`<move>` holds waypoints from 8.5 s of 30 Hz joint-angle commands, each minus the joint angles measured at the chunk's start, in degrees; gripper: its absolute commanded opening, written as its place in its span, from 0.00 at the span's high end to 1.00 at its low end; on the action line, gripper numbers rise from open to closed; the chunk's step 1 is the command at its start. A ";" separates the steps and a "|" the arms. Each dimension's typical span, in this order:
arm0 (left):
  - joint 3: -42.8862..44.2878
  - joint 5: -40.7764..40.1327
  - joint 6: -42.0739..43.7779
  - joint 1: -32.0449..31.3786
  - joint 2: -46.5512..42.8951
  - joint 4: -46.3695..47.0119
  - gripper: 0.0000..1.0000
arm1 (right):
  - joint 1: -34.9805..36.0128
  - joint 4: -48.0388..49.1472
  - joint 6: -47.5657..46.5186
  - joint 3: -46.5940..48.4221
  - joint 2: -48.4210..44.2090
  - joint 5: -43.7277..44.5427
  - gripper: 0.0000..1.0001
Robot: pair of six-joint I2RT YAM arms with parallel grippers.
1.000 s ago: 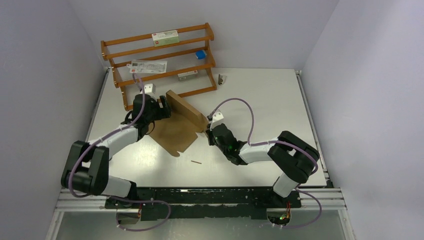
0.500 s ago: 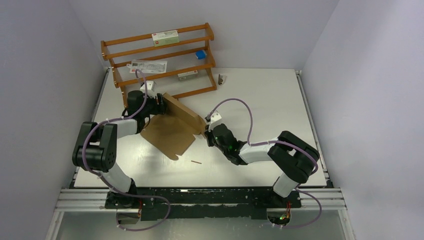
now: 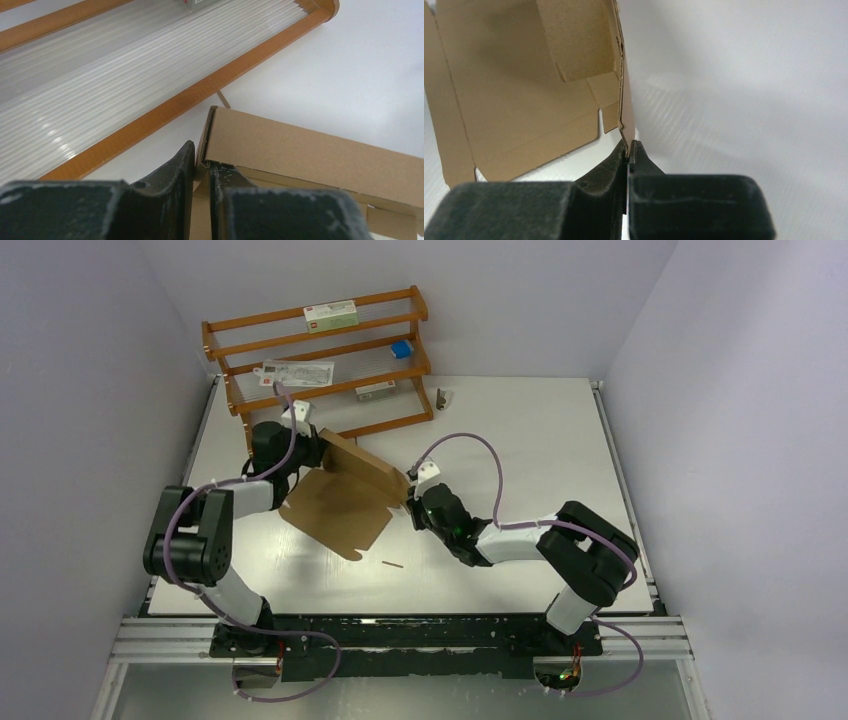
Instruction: Fold the paper box
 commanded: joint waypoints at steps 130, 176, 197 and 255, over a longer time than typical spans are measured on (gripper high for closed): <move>11.60 9.53 -9.03 -15.07 -4.33 -29.31 0.40 | -24.49 3.48 -16.75 -0.78 -7.42 -36.76 0.64; 5.23 10.99 -15.30 -15.20 -8.08 -25.52 0.42 | -20.38 4.91 -16.90 11.36 10.74 -61.84 0.59; 0.95 9.36 -14.31 -15.16 -12.59 -25.94 0.46 | -20.45 0.69 -10.48 16.41 10.76 -58.67 0.56; 1.86 5.48 -12.47 -15.03 -14.27 -30.06 0.49 | -16.80 -3.44 -14.03 15.03 6.71 -51.03 0.99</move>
